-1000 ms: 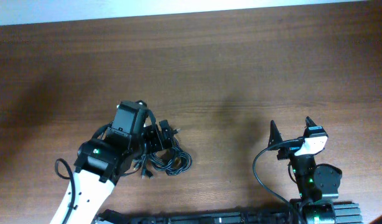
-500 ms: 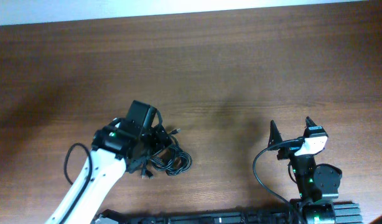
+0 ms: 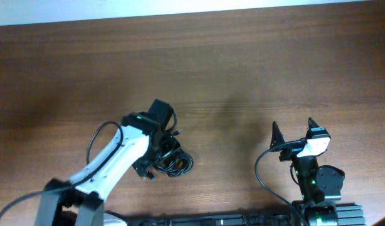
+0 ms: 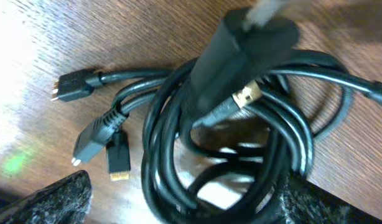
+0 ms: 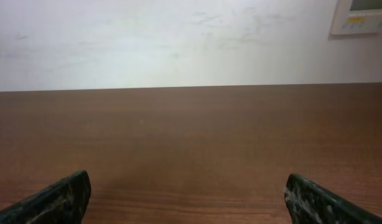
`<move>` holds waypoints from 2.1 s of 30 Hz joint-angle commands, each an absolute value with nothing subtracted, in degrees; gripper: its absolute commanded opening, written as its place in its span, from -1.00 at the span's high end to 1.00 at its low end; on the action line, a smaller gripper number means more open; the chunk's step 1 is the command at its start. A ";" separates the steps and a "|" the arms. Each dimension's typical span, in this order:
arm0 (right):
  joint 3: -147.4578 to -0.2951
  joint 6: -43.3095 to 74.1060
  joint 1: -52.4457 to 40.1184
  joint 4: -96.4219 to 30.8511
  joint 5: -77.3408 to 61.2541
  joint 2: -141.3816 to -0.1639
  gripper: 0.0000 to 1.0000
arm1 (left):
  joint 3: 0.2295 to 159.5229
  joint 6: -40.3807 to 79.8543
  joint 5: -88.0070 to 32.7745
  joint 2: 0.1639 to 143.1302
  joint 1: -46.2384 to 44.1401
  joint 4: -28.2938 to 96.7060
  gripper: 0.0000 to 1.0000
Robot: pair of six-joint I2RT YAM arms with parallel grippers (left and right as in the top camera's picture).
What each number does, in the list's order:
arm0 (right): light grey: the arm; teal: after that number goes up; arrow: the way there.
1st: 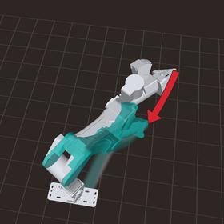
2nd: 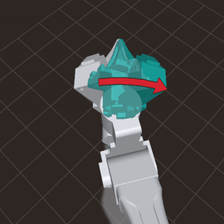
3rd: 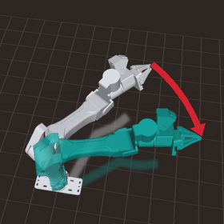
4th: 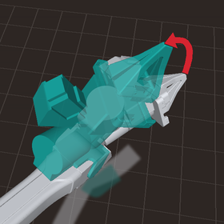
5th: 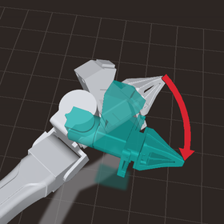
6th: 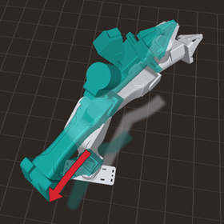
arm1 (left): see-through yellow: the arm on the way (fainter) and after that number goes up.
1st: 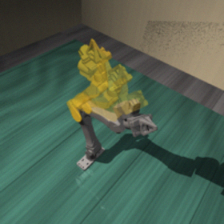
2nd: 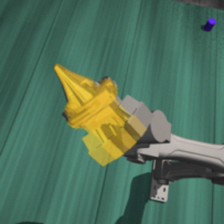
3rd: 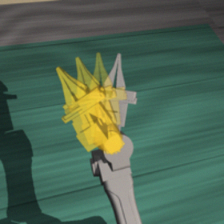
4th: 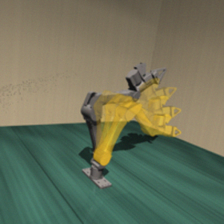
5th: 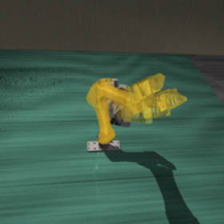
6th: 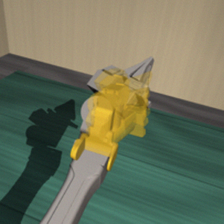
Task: Untangle cables
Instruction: 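Close the left gripper on the black cable bundle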
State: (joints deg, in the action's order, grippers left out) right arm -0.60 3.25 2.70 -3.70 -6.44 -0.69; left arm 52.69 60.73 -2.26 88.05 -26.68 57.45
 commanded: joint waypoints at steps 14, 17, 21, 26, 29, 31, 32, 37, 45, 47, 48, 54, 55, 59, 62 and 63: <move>-0.32 3.68 3.03 -4.10 -5.74 -0.32 -0.97 | 52.18 62.13 -2.09 92.18 -26.92 54.68 -0.99; -0.32 3.68 3.03 -4.10 -5.74 -0.32 -0.97 | 51.86 62.11 -2.11 92.20 -26.92 54.72 -0.88; -0.32 3.68 3.03 -4.10 -5.74 -0.32 -0.97 | 50.30 62.11 -2.44 92.20 -26.92 54.98 -0.75; -0.32 3.70 3.03 -4.10 -5.74 -0.32 -0.97 | 49.47 62.08 -3.18 92.20 -26.92 55.18 -0.81; -0.32 3.70 3.03 -4.10 -5.74 -0.32 -0.97 | 49.47 62.08 -3.07 92.25 -26.92 55.09 -0.79; -0.32 3.68 3.03 -4.10 -5.74 -0.32 -0.97 | 49.47 62.11 -1.89 92.25 -26.92 54.89 -0.57; -0.32 3.68 3.03 -4.10 -5.72 -0.32 -0.97 | 49.47 62.11 -1.56 92.25 -26.92 54.85 -0.50; -0.32 3.68 3.03 -4.10 -5.74 -0.32 -0.97 | 49.47 62.11 -1.48 92.25 -26.92 53.87 -0.25; -0.32 3.70 3.03 -4.10 -5.74 -0.32 -0.97 | 49.47 62.11 -1.45 92.25 -26.89 51.05 0.04; -0.32 3.68 3.03 -4.10 -5.74 -0.32 -0.97 | 49.47 62.11 -1.48 92.25 -26.89 49.28 0.26; -0.32 3.68 3.03 -4.10 -5.74 -0.32 -0.97 | 49.47 62.08 -1.48 92.25 -26.89 48.53 0.32; -0.32 3.70 3.03 -4.10 -5.74 -0.32 -0.97 | 49.47 62.08 -0.30 92.25 -26.89 43.68 0.92; -0.32 3.70 3.03 -4.10 -5.74 -0.32 -0.97 | 49.47 62.08 0.32 92.25 -26.89 42.70 0.91; -0.32 3.68 3.03 -4.10 -5.74 -0.32 -0.97 | 49.47 62.08 7.09 92.25 -26.89 35.48 0.39; -0.32 3.68 3.03 -4.10 -5.74 -0.32 -0.97 | 49.47 62.06 11.94 92.25 -26.89 31.18 0.18; -0.32 3.68 3.03 -4.10 -5.74 -0.32 -0.97 | 49.47 62.04 13.67 92.25 -26.89 29.93 0.17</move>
State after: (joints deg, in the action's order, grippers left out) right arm -0.60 3.27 2.70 -3.68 -6.42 -0.69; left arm 49.67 62.00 5.76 91.68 -26.68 32.49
